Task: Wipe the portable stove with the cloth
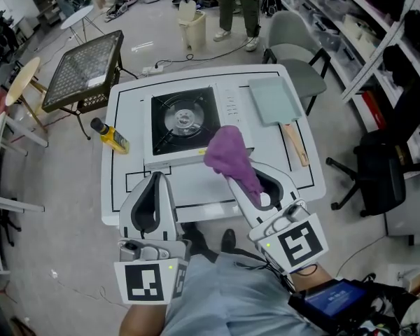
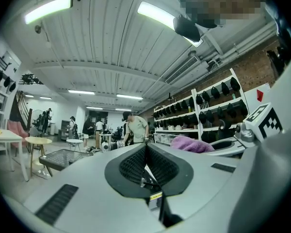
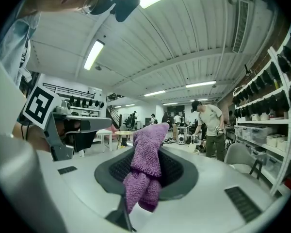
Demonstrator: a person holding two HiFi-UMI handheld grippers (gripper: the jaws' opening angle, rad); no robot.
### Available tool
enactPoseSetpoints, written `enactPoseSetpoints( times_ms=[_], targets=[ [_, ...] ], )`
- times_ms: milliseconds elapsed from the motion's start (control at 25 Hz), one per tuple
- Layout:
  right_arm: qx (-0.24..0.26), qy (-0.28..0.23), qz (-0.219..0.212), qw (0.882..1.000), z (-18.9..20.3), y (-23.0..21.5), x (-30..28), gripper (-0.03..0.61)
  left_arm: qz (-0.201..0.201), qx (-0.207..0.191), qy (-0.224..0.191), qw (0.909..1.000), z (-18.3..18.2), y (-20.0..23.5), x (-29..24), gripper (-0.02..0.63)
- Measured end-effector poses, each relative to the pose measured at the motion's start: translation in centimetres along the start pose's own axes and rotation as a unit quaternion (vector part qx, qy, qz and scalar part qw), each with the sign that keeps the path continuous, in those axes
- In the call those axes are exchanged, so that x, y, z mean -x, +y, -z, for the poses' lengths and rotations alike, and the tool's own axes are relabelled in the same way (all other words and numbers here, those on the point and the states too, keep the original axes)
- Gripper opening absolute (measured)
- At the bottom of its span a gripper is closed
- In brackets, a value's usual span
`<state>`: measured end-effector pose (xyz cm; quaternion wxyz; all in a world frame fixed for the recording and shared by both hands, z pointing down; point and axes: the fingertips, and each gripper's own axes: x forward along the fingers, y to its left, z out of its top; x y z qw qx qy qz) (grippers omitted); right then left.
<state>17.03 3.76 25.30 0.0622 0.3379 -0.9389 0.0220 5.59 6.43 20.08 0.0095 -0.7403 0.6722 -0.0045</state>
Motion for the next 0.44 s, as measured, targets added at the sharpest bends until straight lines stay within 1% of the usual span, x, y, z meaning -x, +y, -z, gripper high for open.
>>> enactPoseSetpoints(
  times_ms=[200,440],
  targets=[
    [0.001,-0.019,0.0,1.0,-0.76,-0.17,-0.18,0.127,0.001,-0.001,0.001,1.0,-0.1,-0.11,-0.13,0.018],
    [-0.001,-0.026,0.001,1.0,-0.83,-0.47,-0.28,0.127,0.001,-0.001,0.002,1.0,-0.01,-0.22,-0.3,0.018]
  ],
)
